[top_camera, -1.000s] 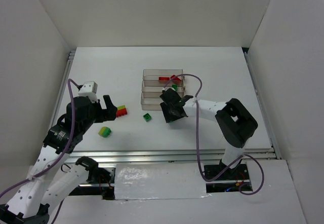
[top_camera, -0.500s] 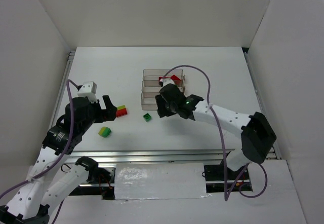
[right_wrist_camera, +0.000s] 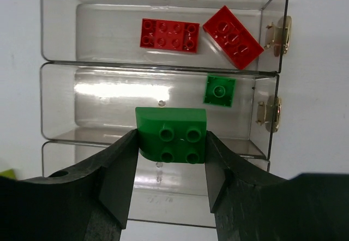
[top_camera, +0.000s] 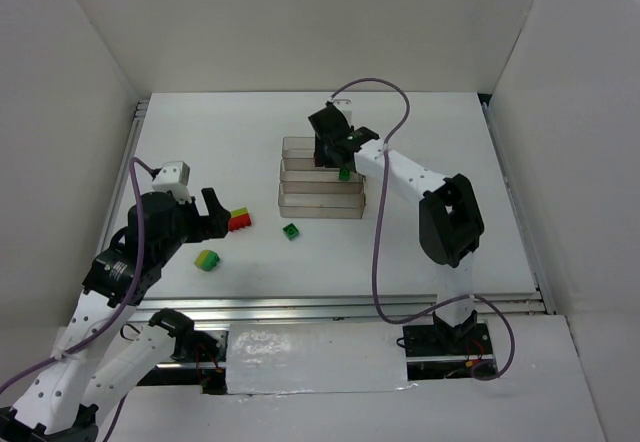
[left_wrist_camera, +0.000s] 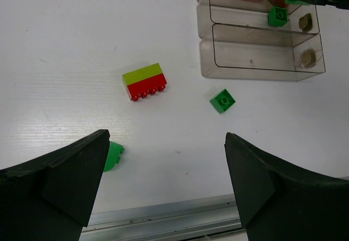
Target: Sort the legos into containers by color
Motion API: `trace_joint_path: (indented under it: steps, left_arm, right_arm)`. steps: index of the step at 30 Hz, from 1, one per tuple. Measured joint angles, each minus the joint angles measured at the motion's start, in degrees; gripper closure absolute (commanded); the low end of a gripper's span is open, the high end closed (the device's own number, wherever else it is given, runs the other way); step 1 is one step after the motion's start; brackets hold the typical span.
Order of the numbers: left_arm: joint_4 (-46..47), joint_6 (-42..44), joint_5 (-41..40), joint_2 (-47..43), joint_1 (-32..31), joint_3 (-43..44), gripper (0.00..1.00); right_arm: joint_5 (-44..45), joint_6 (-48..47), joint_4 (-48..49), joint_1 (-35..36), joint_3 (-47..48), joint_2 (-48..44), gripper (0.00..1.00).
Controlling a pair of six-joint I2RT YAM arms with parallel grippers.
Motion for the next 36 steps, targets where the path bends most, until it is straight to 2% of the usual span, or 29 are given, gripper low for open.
trace_joint_path:
  steps: [6,8,10,13,14,19,22,25,29,32,36]
  left_arm:
    - [0.0,0.0,0.4,0.0,0.0,0.0,0.01]
    - [0.0,0.0,0.4,0.0,0.1,0.0,0.00]
    - [0.0,0.0,0.5,0.0,0.1,0.0,0.01]
    - [0.0,0.3,0.6,0.1,0.1,0.0,0.01]
    - [0.0,0.6,0.6,0.1,0.1,0.0,0.00]
    - [0.0,1.0,0.7,0.1,0.1,0.0,0.00]
    - [0.0,1.0,0.6,0.0,0.1,0.0,0.00]
    - [0.1,1.0,0.6,-0.3,0.1,0.0,0.00]
    - [0.3,1.0,0.6,-0.4,0.2,-0.2,0.01]
    - [0.4,1.0,0.6,-0.3,0.3,-0.4,0.01]
    - [0.4,1.0,0.6,-0.3,0.4,-0.4,0.00]
  right_arm:
    - [1.4,0.3,-2.7,-0.3,4.1,4.4,0.51]
    - [1.5,0.4,-3.2,-0.3,4.1,4.7,0.41]
    - [1.5,0.5,-3.5,-0.3,4.2,5.1,0.36]
    - [1.5,1.1,-4.1,-0.3,5.1,5.9,0.12]
    - [1.5,1.0,-4.2,-0.3,5.4,6.1,0.01]
    - [1.2,1.3,-4.7,-0.3,5.4,5.9,0.01]
    - [-0.9,-0.7,-2.8,0.7,0.9,2.0,0.02]
    - [-5.4,-5.1,1.6,5.0,-8.1,-6.0,0.02]
    - [-10.0,-9.6,6.2,15.7,-16.4,-14.9,0.03]
    - [-11.2,-11.0,8.3,20.4,-16.7,-14.5,0.05]
    - [-10.9,-11.8,9.3,20.4,-17.1,-10.2,0.06]
